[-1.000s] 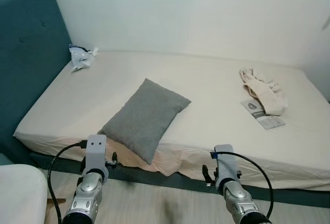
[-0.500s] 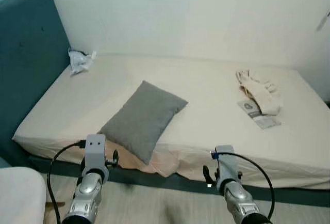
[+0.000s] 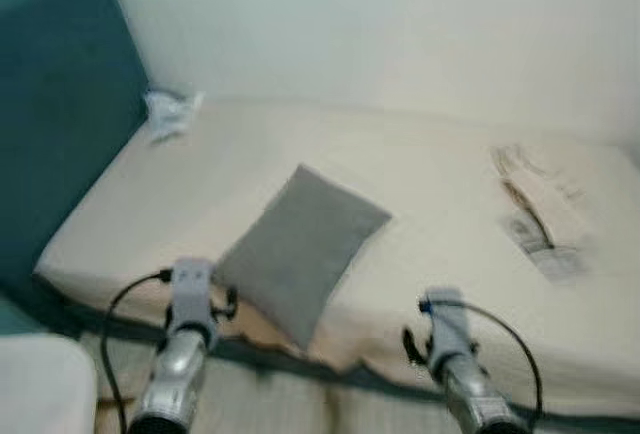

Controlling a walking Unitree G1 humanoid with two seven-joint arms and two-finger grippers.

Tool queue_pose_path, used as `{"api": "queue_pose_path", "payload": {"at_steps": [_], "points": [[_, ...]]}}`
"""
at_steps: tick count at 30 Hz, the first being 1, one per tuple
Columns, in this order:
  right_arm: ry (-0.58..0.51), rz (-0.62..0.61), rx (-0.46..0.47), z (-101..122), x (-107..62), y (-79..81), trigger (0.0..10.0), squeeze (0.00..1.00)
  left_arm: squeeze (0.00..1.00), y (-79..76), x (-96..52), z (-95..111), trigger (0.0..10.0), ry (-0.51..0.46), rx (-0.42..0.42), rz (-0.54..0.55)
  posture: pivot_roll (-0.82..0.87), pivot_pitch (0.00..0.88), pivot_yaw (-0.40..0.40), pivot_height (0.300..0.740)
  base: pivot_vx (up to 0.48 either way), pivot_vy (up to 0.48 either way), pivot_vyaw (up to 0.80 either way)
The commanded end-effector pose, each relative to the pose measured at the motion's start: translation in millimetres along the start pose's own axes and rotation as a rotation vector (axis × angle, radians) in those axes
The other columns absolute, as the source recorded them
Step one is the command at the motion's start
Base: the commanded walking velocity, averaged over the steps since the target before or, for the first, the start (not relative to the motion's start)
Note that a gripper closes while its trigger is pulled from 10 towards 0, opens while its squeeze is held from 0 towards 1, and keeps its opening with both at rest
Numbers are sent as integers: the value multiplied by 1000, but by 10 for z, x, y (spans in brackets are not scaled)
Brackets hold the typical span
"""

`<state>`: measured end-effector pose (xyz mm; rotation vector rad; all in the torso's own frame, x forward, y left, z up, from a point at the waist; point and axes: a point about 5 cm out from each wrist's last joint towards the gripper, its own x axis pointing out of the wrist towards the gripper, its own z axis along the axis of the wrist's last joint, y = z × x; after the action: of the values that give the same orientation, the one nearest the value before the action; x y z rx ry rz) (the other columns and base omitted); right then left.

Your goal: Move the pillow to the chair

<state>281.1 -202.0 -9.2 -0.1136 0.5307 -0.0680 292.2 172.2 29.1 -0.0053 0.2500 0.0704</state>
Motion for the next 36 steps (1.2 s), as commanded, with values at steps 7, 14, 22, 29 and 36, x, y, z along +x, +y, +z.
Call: {"api": "queue_pose_path", "payload": {"at_steps": [7,14,22,29,36], "points": [[17,16,18,-72,-22,71,10000,0,0,73,-40,-96,10000,38,-6,21,41,84,10,740,368,0,0],[16,17,21,-73,-23,72,10000,0,0,42,-38,-102,10000,39,27,5,42,85,11,740,218,0,0],[8,29,14,-83,-33,93,10000,0,0,39,-41,-103,10000,35,36,4,42,81,11,740,0,0,0],[14,30,34,-92,-35,89,10000,0,0,41,-42,-106,10000,36,40,3,40,78,14,740,0,0,-571],[18,12,56,-103,-38,83,10000,0,0,32,-39,-110,10000,40,41,-4,35,70,19,740,0,0,-800]]}}
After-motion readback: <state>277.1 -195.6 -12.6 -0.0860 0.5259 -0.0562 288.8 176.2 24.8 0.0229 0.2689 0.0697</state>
